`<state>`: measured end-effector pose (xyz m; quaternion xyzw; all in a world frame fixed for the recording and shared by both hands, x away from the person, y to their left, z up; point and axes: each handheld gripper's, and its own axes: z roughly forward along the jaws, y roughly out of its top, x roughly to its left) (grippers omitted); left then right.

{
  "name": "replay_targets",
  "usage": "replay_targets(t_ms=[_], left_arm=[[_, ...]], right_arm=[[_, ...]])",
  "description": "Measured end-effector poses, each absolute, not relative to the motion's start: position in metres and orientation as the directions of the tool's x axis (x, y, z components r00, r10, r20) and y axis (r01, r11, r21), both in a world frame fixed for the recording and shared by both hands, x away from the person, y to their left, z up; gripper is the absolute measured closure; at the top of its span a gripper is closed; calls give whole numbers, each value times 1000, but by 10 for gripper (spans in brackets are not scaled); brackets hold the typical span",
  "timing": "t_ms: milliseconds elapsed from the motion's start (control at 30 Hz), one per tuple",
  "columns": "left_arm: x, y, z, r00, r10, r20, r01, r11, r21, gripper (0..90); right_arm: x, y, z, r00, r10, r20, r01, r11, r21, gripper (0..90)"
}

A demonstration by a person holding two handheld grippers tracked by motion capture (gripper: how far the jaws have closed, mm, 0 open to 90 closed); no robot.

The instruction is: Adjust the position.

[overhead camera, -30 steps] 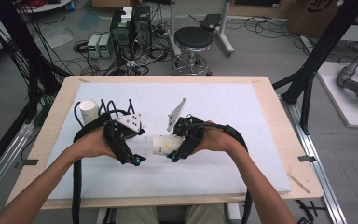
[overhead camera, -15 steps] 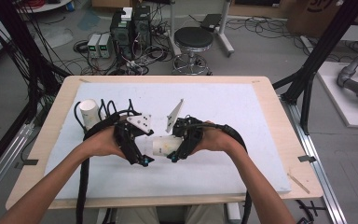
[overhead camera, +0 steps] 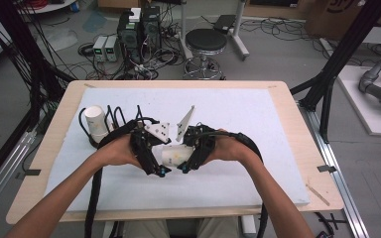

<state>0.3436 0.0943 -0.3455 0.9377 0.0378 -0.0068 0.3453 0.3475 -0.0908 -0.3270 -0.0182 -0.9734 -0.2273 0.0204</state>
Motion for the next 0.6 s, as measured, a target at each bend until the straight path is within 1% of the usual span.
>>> replay_targets(t_ms=[100, 133, 167, 267, 367, 467, 600], left_arm=[[345, 94, -347, 997, 62, -45, 76, -756, 650, 34], [345, 94, -347, 997, 56, -51, 75, -752, 655, 81], [345, 93, -348, 998, 46, -52, 68, -756, 651, 170], [344, 93, -348, 998, 40, -54, 66, -754, 653, 181], [345, 93, -348, 998, 26, -60, 59, -750, 659, 240], [345, 93, -348, 998, 9, -68, 52, -750, 659, 333], [345, 93, -348, 997, 8, -73, 54, -751, 658, 352]], right_arm=[[347, -91, -327, -999, 23, 48, 42, 895, 443, 299], [347, -90, -327, -999, 22, 48, 42, 895, 444, 299], [348, -90, -327, -999, 18, 49, 38, 894, 446, 299], [348, -90, -328, -999, 19, 49, 39, 895, 445, 299], [348, -90, -328, -999, 20, 50, 41, 894, 447, 299], [348, -90, -328, -999, 16, 51, 37, 895, 445, 299], [348, -89, -329, -998, 12, 55, 35, 896, 443, 300]])
